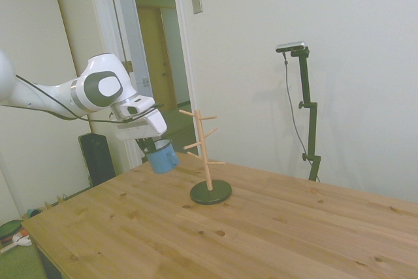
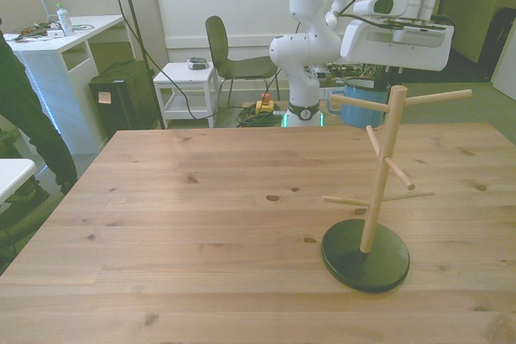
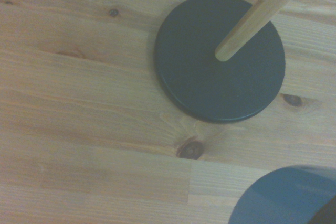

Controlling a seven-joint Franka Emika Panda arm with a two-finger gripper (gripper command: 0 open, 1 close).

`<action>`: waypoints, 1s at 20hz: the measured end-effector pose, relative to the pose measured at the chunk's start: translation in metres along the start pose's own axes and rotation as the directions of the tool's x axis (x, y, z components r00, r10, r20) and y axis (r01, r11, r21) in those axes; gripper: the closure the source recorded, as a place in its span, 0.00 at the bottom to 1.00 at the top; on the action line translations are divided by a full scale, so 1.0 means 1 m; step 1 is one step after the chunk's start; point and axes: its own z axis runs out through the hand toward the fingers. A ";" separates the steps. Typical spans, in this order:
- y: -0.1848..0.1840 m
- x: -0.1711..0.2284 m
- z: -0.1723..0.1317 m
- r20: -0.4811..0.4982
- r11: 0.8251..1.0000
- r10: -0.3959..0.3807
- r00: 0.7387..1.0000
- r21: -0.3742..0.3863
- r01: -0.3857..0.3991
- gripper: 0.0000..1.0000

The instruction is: Hang the mug

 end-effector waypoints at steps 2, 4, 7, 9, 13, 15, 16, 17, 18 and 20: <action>-0.017 0.009 -0.011 -0.005 1.000 -0.004 1.000 0.017 0.004 1.00; -0.044 0.016 -0.018 0.000 0.999 -0.019 1.000 0.027 0.019 1.00; -0.076 0.027 -0.014 0.022 0.999 -0.034 0.999 0.023 0.033 1.00; -0.085 0.032 -0.007 0.033 0.999 -0.036 0.999 0.017 0.035 1.00; -0.086 0.036 -0.006 0.033 0.999 -0.031 0.999 0.017 0.030 1.00; -0.086 0.033 -0.009 0.031 0.999 -0.034 0.999 0.019 0.034 1.00; -0.086 0.031 -0.010 0.030 0.999 -0.036 0.999 0.020 0.036 1.00; -0.085 0.030 -0.011 0.030 0.999 -0.036 0.999 0.019 0.036 1.00; -0.085 0.030 -0.011 0.031 0.999 -0.035 0.999 0.019 0.035 1.00; -0.085 0.030 -0.009 0.033 0.999 -0.033 0.999 0.016 0.033 1.00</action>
